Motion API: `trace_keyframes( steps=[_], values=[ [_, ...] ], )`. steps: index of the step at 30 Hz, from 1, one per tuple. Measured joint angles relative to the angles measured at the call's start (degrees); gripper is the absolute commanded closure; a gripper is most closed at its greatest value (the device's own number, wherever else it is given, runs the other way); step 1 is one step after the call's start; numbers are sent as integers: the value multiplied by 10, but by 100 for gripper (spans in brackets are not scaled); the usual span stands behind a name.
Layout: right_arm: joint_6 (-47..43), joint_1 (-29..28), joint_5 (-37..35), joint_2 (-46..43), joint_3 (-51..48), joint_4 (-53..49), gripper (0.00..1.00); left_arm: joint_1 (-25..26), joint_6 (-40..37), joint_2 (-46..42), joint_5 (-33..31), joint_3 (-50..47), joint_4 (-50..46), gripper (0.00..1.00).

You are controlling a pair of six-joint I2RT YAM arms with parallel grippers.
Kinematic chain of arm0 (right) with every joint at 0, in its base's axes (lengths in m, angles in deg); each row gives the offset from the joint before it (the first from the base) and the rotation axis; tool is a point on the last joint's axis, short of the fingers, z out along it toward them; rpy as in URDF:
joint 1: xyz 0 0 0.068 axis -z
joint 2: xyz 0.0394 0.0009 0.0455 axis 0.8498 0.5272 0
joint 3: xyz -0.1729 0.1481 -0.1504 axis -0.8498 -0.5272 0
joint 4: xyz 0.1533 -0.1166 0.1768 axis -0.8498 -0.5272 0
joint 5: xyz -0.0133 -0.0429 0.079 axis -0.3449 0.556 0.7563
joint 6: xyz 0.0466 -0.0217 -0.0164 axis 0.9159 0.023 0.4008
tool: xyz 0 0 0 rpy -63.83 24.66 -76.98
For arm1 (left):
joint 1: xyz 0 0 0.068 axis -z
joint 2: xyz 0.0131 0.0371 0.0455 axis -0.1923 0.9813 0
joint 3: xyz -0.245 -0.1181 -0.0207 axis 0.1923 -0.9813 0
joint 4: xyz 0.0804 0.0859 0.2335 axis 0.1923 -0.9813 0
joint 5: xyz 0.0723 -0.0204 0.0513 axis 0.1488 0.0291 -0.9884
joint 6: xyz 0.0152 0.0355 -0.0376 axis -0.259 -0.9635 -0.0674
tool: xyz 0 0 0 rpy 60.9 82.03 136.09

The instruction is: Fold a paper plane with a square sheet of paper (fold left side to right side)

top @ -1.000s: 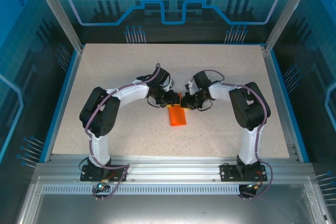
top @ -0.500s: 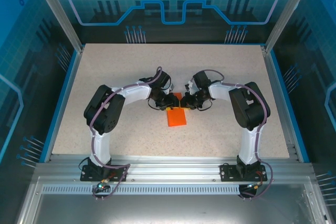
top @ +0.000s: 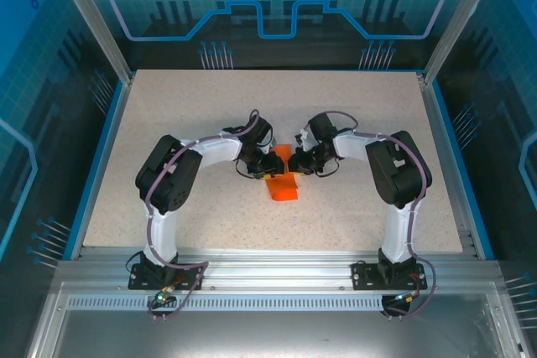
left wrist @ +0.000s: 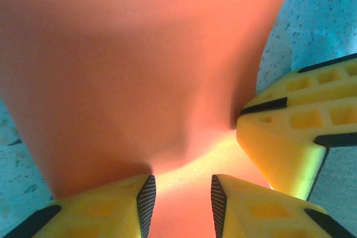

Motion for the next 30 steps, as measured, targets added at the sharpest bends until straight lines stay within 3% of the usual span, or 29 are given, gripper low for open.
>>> trace_keyframes(
  steps=[12,30],
  values=[
    [6,1,16,-25,15,10,86,0,0,-3,0,-7,9,63],
    [35,0,7,78,107,-2,87,0,0,-10,2,-19,25,59]
  ],
)
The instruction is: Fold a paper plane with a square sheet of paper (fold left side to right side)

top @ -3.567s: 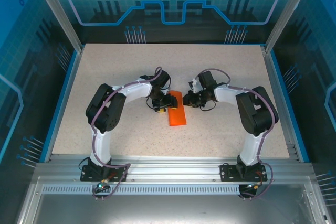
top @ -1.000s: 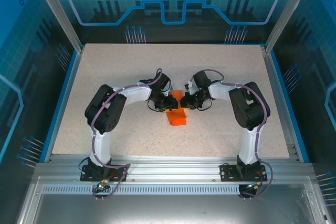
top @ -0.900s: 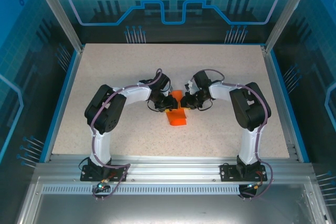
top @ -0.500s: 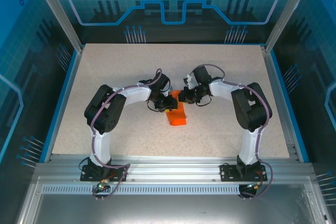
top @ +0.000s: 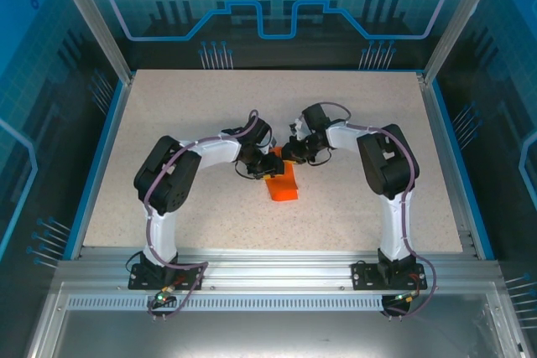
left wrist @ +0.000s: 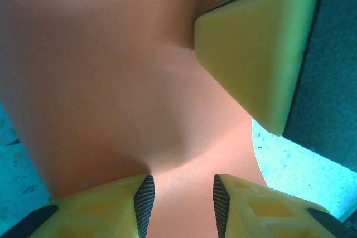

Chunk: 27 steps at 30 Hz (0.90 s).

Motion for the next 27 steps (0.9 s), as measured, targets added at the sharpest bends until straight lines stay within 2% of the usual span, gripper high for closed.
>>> trace_keyframes(
  steps=[16,27],
  values=[
    [2,-3,-11,1,3,-9,87,3,-2,-77,9,-126,100,54],
    [2,-7,-11,1,5,-18,87,27,-1,-120,25,-189,137,49]
  ],
)
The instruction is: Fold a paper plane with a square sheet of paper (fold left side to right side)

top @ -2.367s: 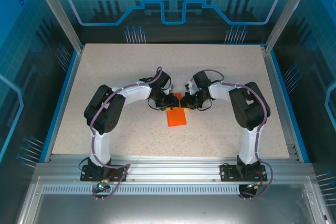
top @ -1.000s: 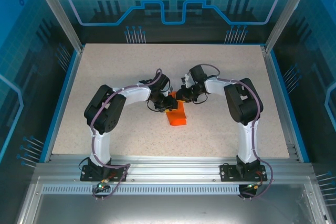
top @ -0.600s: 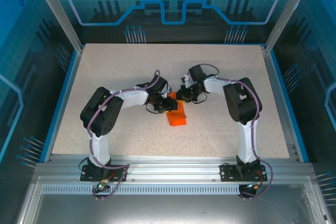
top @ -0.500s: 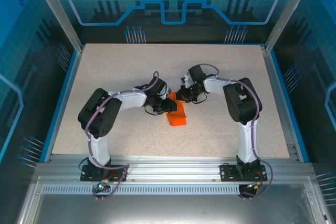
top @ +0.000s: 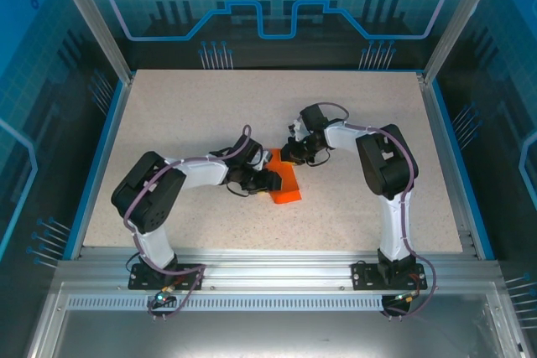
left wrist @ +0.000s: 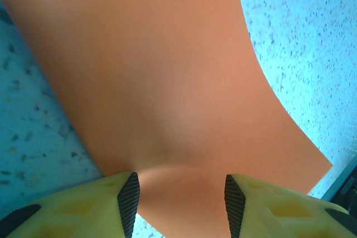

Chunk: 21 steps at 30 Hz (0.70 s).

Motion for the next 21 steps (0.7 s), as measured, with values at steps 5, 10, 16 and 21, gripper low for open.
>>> trace_keyframes(
  steps=[5,10,16,21],
  values=[
    [0,0,0,0,0,-1,87,9,0,-12,9,-17,6,48],
    [0,0,0,0,0,-1,87,13,2,-41,18,-38,-7,43],
    [0,0,0,0,0,-1,87,13,2,-89,17,-31,-16,41],
    [0,0,0,0,0,-1,87,12,1,-56,17,6,-14,43]
  ],
)
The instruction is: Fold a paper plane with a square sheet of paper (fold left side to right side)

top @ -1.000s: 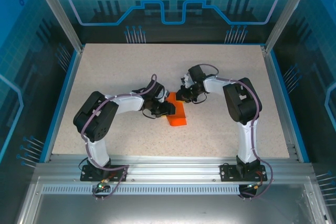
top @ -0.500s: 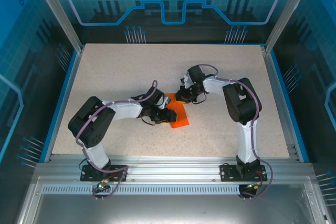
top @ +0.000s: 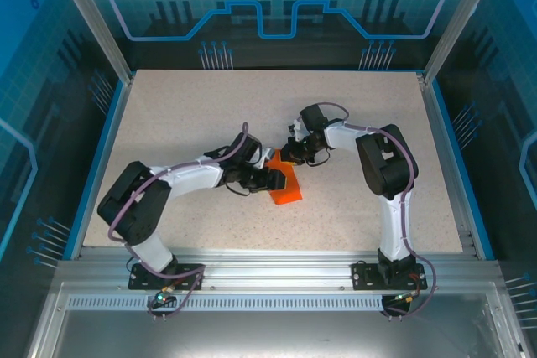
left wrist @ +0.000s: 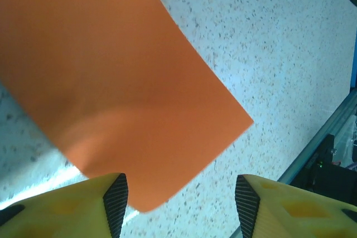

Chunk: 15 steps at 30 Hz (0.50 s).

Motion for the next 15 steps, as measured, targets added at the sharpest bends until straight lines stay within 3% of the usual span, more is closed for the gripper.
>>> trace_keyframes(
  steps=[8,15],
  values=[
    [0,0,0,0,0,0,87,0,0,68,2,17,10,44],
    [0,-1,-2,0,0,0,87,3,0,75,11,9,31,44]
  ],
)
